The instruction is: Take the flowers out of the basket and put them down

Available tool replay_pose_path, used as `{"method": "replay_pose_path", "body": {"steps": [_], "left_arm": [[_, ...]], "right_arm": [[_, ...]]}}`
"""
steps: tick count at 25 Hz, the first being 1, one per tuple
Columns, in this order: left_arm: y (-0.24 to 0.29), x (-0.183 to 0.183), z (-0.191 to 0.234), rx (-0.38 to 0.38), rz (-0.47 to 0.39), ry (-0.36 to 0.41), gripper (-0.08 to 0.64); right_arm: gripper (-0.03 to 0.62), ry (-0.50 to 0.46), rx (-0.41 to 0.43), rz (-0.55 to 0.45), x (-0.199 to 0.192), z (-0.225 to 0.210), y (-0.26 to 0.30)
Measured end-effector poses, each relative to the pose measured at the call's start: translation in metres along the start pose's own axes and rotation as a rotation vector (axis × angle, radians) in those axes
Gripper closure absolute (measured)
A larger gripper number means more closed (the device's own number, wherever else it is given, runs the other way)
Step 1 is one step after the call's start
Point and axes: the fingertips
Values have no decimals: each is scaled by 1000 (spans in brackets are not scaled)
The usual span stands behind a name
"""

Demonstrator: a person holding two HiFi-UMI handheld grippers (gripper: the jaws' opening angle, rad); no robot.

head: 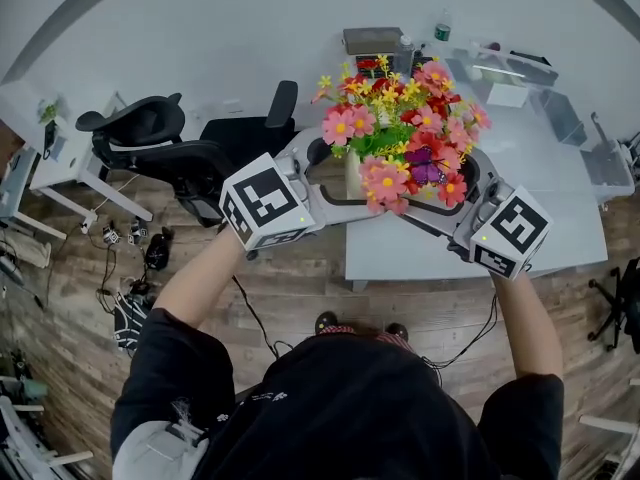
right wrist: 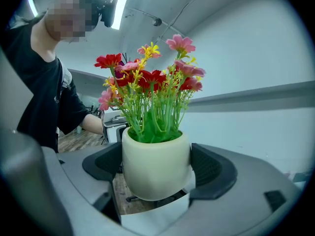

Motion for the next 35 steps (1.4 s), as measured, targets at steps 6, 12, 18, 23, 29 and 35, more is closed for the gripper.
{"method": "replay_pose_path", "body": {"steps": [6, 12, 18, 23, 29, 35], "left_arm": [[-7, -7, 3, -37, -21, 6, 126], [-3, -11, 4, -73, -28, 14, 126], [-2, -18, 6, -100, -32, 14, 126], [3, -19, 7, -119, -31, 24, 126], [-20, -33, 19, -151, -53, 21, 126], [-23, -46, 22, -202, -57, 32, 126]], "right_arm": [[155, 8, -39, 10, 0, 4, 9], [155, 21, -73, 20, -6, 2, 10], [155, 35, -96, 24, -11, 1, 14], [155, 45, -115, 19, -15, -2, 12], [155, 49, -146, 41, -9, 6, 40], [155, 68, -194, 57, -17, 8, 51]]}}
Point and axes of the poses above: the fingertips, and each gripper's own axes: y forward along the fingers, z to its left, x out of its top, and after that the axes turned 7 degrees about z, right-handed
